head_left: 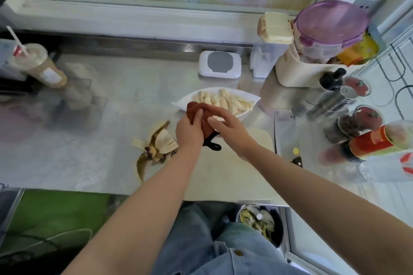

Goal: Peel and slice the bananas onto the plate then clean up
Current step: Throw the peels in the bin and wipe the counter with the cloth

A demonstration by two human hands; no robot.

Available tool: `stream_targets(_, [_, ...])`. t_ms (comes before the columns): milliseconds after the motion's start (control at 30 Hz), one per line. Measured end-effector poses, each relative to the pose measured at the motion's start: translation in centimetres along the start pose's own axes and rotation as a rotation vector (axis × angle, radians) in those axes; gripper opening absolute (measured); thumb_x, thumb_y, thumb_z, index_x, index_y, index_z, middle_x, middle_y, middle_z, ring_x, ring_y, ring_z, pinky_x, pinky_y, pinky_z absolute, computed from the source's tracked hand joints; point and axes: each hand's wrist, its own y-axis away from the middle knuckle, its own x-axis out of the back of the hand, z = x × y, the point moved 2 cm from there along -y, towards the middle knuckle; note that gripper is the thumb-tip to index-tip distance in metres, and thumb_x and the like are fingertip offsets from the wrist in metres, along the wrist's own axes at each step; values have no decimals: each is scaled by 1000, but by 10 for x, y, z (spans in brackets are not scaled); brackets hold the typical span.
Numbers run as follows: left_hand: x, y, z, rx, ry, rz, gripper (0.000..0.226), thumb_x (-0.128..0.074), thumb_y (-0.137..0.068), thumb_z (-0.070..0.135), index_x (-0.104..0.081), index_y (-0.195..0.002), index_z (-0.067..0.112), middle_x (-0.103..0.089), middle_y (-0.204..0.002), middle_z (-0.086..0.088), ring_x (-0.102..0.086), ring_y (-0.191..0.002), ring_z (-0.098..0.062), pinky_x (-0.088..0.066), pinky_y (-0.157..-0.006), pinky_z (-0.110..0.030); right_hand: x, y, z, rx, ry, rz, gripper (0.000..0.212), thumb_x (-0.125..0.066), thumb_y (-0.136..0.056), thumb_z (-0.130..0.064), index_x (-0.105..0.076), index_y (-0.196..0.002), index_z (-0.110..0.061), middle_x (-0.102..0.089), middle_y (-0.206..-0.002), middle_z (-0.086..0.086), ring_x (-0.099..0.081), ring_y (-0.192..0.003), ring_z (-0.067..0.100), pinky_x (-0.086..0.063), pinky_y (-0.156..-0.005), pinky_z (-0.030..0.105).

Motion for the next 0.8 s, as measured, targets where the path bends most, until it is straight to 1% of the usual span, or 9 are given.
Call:
stream_targets(100, [9, 27, -14, 35, -52, 58, 50, -52, -74, 71, -68, -76, 23, -71, -77, -1, -68, -78, -24, -55, -78, -44, -1, 19, 18, -52, 52, -17, 32, -50, -98, -24, -54, -130, -22, -60, -126, -2, -63, -108, 14, -55, -78, 26])
stream_targets(167, [22, 42, -17, 49, -154, 114, 49, -50, -87, 63, -64, -71, 19, -66, -72, -1, -63, -72, -21, -49, -70, -34, -1, 27, 29, -120, 138, 4, 32, -48, -99, -28, -55, -129, -22, -59, -125, -1, -62, -105, 16, -54, -83, 32])
stream_targets(233, [40, 47, -22, 44, -286, 160, 44, -43, -97, 51, -61, -82, 14, -65, -81, -5, -60, -78, -25, -45, -70, -31, -1, 31, 42, -183, 284, 4, 33, -48, -98, -29, -55, -130, -23, -56, -128, 0, -60, -106, 16, -52, -90, 36])
stream_targets(333, [70, 42, -32, 76, -321, 173, 40, -42, -99, 41, -62, -100, 7, -65, -96, -10, -60, -90, -29, -49, -79, -37, -8, 36, 54, -234, 424, -52, 35, -51, -96, -29, -55, -129, -23, -53, -133, 0, -56, -109, 17, -49, -97, 41])
stream_targets(433, [98, 34, -37, 108, -217, 216, 28, -50, -96, 26, -54, -107, 1, -63, -101, -13, -60, -93, -29, -48, -83, -37, -19, 32, 54, -237, 474, -70, 34, -52, -94, -26, -56, -128, -22, -53, -133, 2, -57, -110, 20, -49, -97, 41])
stream_targets(533, [124, 32, -33, 108, -90, 267, 17, -47, -96, 14, -41, -110, 9, -56, -94, -1, -57, -84, -16, -46, -78, -30, -37, 21, 46, -199, 489, -66, 35, -52, -94, -22, -55, -129, -19, -52, -134, 4, -58, -107, 21, -51, -92, 40])
stream_targets(633, [152, 23, -37, 150, -68, 359, 26, -44, -94, 13, -47, -118, 4, -58, -111, -12, -60, -98, -27, -50, -82, -33, -63, 6, 36, -157, 522, -91, 44, -55, -93, -22, -47, -137, -19, -44, -141, 6, -57, -112, 23, -48, -96, 36])
stream_targets(700, [171, 14, -43, 223, -224, 413, 32, -47, -93, 19, -49, -122, 4, -51, -122, -19, -55, -108, -34, -49, -90, -41, -84, -3, 33, -130, 568, -145, 57, -58, -92, -25, -36, -144, -22, -34, -146, 8, -50, -122, 25, -42, -101, 33])
stream_targets(800, [192, 4, -51, 335, -552, 386, 35, -50, -94, 33, -50, -124, 14, -39, -129, -18, -41, -118, -35, -41, -97, -45, -114, -15, 36, -132, 678, -235, 80, -65, -86, -32, -17, -150, -30, -8, -155, 11, -25, -140, 32, -31, -110, 38])
